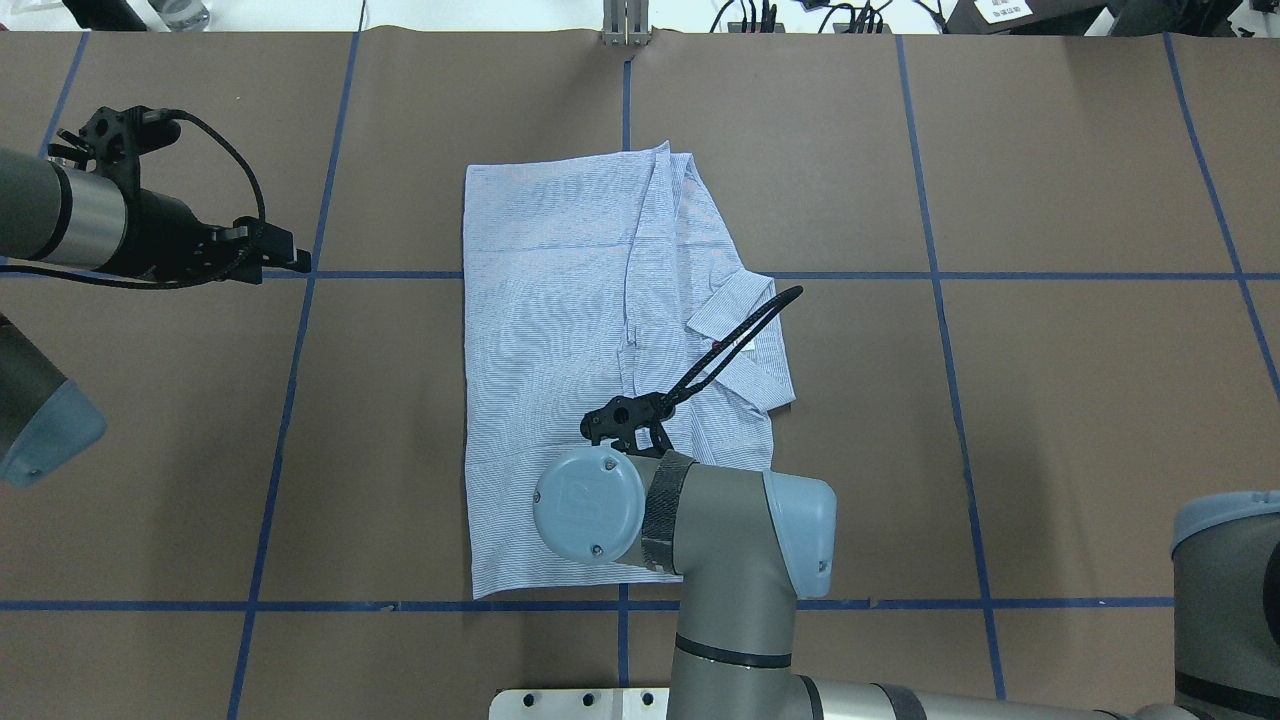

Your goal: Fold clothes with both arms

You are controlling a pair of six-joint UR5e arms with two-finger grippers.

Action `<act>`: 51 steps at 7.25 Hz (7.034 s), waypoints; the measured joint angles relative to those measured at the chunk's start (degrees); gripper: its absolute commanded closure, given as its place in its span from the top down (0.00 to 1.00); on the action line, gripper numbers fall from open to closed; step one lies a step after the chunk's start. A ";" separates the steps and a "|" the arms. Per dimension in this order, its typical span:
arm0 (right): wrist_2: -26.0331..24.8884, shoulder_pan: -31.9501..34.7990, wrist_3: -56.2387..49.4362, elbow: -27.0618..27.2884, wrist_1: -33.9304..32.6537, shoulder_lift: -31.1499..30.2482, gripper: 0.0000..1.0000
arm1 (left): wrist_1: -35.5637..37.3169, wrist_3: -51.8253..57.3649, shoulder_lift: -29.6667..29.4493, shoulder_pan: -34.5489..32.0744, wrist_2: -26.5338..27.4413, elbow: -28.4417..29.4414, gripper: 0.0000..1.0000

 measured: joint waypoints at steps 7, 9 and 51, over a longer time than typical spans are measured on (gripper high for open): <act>-0.05 0.22 -4.83 14.32 -7.07 -13.39 1.00 | 0.02 0.00 0.60 -0.01 -0.33 -0.91 0.71; 0.18 0.40 -4.72 16.45 -7.30 -14.29 1.00 | 0.01 0.00 0.54 -0.04 -0.27 -1.03 0.70; -3.01 -3.17 79.90 16.48 23.78 -21.94 0.00 | 4.11 -67.13 1.25 44.50 32.42 -9.43 0.51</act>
